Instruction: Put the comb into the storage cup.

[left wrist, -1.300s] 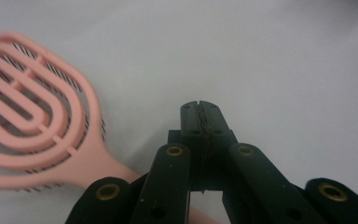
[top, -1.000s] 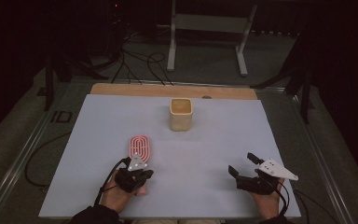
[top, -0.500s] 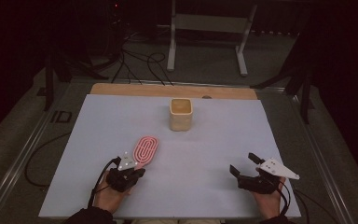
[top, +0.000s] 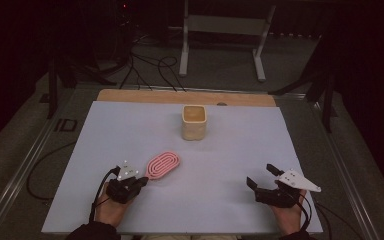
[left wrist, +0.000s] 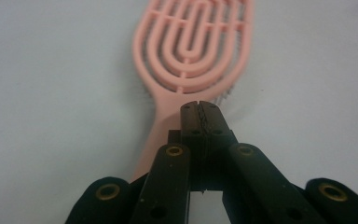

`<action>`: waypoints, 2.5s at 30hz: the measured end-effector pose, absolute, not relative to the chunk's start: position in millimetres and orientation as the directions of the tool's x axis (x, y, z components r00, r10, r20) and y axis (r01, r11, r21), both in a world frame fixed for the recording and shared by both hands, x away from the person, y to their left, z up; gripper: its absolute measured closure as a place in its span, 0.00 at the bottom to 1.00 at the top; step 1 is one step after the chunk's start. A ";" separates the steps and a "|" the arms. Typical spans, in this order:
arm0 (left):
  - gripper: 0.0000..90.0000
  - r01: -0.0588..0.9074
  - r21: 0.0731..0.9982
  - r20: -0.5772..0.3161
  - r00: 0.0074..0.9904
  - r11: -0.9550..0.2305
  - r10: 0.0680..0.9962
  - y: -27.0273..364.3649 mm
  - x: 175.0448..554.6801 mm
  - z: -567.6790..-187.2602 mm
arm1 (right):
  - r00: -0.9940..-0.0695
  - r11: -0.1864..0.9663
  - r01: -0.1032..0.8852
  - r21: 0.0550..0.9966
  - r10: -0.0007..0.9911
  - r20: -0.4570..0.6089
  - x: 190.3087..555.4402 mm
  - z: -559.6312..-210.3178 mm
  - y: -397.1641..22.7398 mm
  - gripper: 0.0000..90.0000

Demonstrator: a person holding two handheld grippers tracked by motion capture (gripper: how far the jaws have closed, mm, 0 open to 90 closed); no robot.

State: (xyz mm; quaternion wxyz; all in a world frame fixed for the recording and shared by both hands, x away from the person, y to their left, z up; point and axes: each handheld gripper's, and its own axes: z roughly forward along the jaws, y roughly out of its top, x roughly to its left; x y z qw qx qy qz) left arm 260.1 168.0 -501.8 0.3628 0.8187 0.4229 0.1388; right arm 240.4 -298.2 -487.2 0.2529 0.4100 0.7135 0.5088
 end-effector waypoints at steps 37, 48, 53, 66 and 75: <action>0.19 0.291 0.945 -0.009 0.477 -0.148 0.879 246.3 221.2 -453.9 | -0.588 0.129 0.295 0.947 0.806 0.073 235.9 -482.8 -289.8 0.10; 0.00 0.313 0.938 -0.008 0.449 -0.149 0.893 257.7 222.4 -462.2 | -0.600 0.112 0.283 0.953 0.795 0.085 234.4 -482.0 -288.5 0.10; 0.00 0.313 0.940 -0.019 0.446 -0.136 0.895 258.4 223.5 -465.5 | -0.602 0.112 0.277 0.954 0.794 0.081 234.5 -483.0 -288.1 0.10; 0.00 0.372 0.906 -0.017 0.510 -0.203 0.860 238.8 235.1 -462.7 | -0.600 0.128 0.290 0.948 0.796 0.076 232.4 -488.1 -287.6 0.10; 0.00 0.399 0.861 0.041 0.562 -0.314 0.826 217.9 248.4 -458.8 | -0.602 0.121 0.293 0.948 0.794 0.084 232.1 -489.9 -287.3 0.10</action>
